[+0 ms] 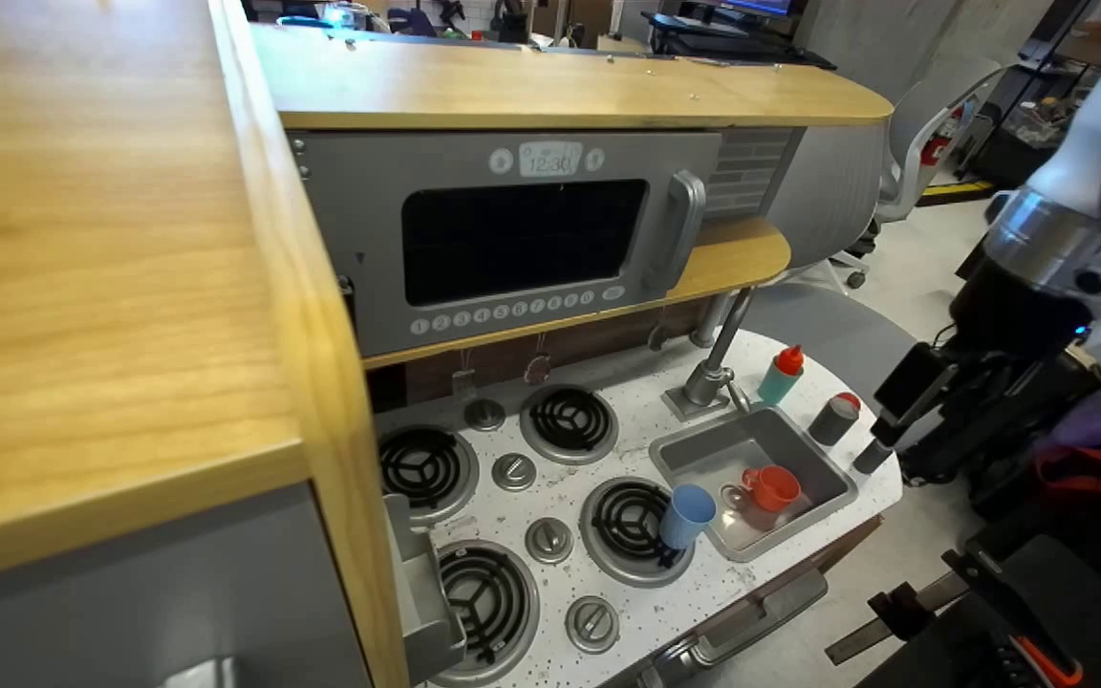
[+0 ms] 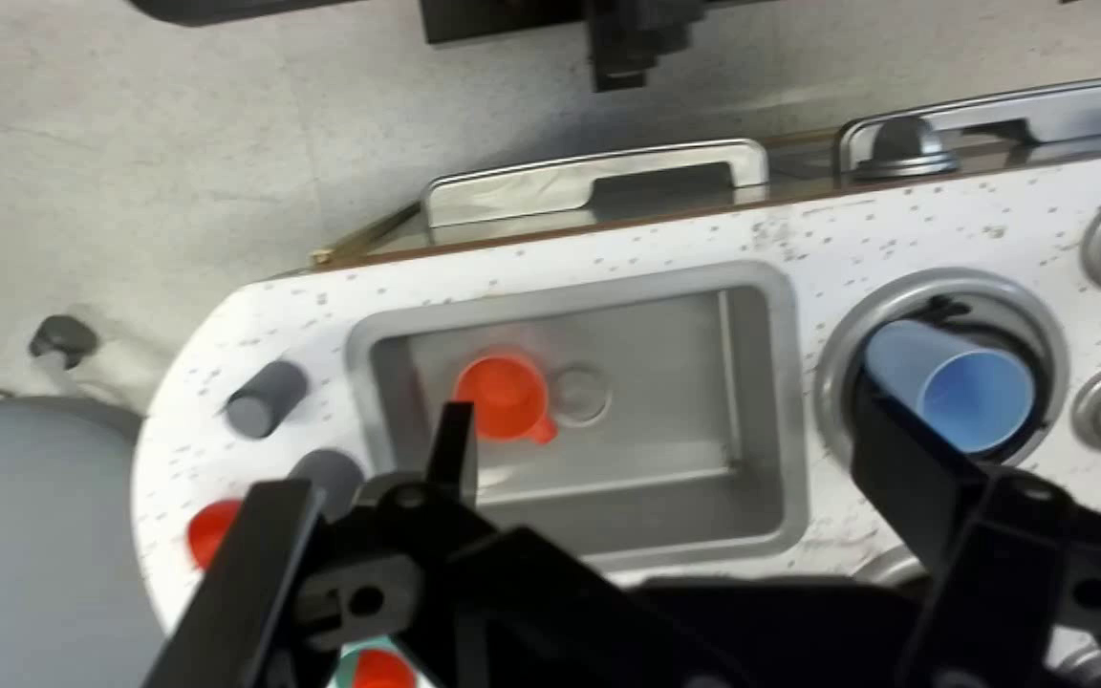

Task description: Remove the blue cup from the sink and place it on the stove

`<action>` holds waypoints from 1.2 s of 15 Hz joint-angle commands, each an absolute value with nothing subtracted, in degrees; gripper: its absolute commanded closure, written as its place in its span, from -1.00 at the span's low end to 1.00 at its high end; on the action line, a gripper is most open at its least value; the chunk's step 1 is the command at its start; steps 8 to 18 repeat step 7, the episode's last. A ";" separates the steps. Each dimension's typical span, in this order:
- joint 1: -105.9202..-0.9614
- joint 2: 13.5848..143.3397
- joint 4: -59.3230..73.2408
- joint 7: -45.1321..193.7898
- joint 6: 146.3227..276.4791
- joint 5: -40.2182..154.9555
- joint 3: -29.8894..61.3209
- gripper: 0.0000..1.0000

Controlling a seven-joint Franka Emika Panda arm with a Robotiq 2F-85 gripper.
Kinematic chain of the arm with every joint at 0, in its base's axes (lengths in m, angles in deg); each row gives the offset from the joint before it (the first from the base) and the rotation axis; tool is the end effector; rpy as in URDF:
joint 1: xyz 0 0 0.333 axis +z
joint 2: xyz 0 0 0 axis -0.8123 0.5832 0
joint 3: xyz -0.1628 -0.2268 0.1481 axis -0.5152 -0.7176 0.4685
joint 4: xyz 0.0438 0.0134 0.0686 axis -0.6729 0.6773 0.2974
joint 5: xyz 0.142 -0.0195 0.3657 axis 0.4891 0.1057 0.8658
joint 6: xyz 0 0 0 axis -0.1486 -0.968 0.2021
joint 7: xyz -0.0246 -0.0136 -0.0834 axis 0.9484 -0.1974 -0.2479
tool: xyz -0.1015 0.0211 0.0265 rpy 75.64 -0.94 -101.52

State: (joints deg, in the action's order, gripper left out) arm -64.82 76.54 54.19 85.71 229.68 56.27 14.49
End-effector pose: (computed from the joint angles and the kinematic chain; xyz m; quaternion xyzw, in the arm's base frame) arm 0.4680 -0.1308 0.1999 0.9986 -0.0449 -0.0164 0.0243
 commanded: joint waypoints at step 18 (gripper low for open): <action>-63.90 74.68 55.83 85.09 232.24 52.95 11.19 -1.00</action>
